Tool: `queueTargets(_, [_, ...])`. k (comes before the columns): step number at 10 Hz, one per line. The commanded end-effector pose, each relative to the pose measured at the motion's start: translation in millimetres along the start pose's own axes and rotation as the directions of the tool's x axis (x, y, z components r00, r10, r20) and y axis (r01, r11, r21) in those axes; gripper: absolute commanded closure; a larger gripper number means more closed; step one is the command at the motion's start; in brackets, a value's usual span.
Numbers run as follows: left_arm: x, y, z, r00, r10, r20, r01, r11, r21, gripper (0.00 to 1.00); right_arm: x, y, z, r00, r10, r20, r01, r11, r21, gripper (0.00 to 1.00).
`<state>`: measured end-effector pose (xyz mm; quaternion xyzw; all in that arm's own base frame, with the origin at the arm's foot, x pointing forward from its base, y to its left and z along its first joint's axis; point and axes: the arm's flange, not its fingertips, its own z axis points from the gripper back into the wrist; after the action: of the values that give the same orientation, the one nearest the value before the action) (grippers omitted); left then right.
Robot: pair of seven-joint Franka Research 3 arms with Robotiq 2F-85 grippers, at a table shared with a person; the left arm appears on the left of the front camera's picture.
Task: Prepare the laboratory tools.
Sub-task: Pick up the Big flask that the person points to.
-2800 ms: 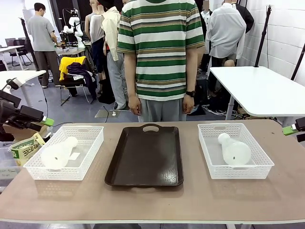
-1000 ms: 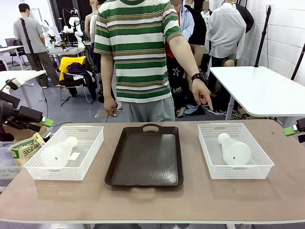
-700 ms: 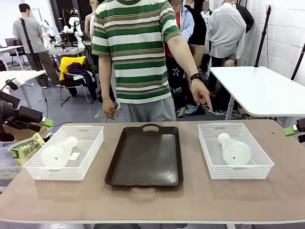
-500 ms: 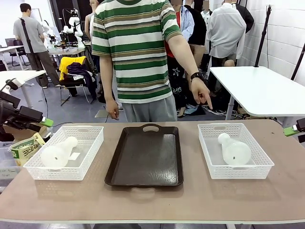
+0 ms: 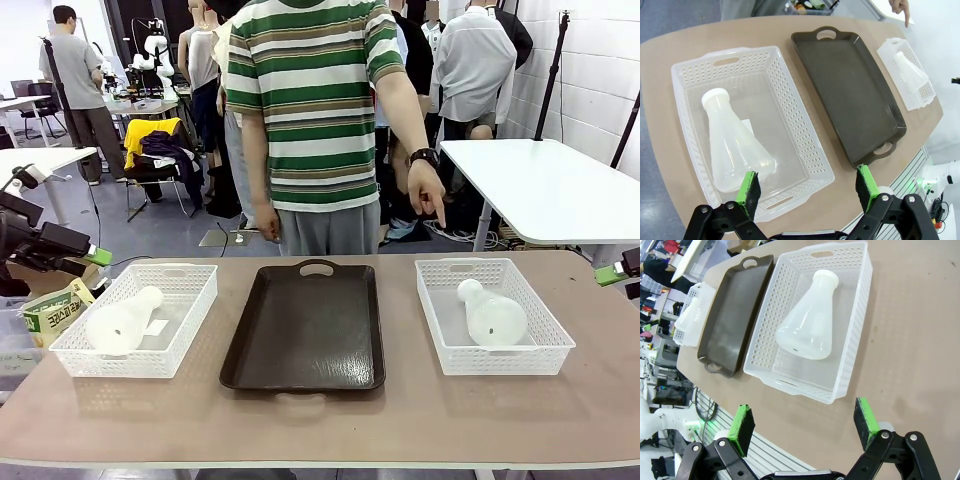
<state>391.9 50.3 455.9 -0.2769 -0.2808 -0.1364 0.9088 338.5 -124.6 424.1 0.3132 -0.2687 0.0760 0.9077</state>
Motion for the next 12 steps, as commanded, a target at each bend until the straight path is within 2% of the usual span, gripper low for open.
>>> queueTargets(1, [-0.9,4.7,-2.0,1.0,-0.015,0.014,0.015,1.0,-0.02,0.0,-0.7,9.7,6.4,1.0,0.015,-0.002,-0.015,0.999,-0.038,0.0])
queueTargets(4, [-0.9,4.7,-2.0,1.0,-0.015,0.014,0.015,1.0,-0.02,0.0,34.1,54.3,29.0,0.99,0.14,-0.029,-0.143,0.974,-0.178,0.0])
queueTargets(6, [-0.9,4.7,-2.0,1.0,-0.015,0.014,0.015,1.0,-0.02,0.0,81.9,93.1,24.6,0.969,0.206,-0.138,-0.235,0.939,-0.251,0.0])
queueTargets(8, [-0.9,4.7,-2.0,1.0,-0.015,0.014,0.015,1.0,-0.02,0.0,131.6,126.4,-20.5,0.926,0.234,-0.295,-0.321,0.901,-0.291,0.0])
queueTargets(9, [-0.9,4.7,-2.0,1.0,-0.015,0.014,0.015,1.0,-0.02,0.0,152.8,140.4,-56.9,0.896,0.239,-0.373,-0.367,0.872,-0.323,0.0])
queueTargets(12, [-0.9,4.7,-2.0,1.0,-0.015,0.014,0.015,1.0,-0.02,0.0,170.2,153.1,-150.7,0.851,0.173,-0.496,-0.395,0.833,-0.387,0.0])
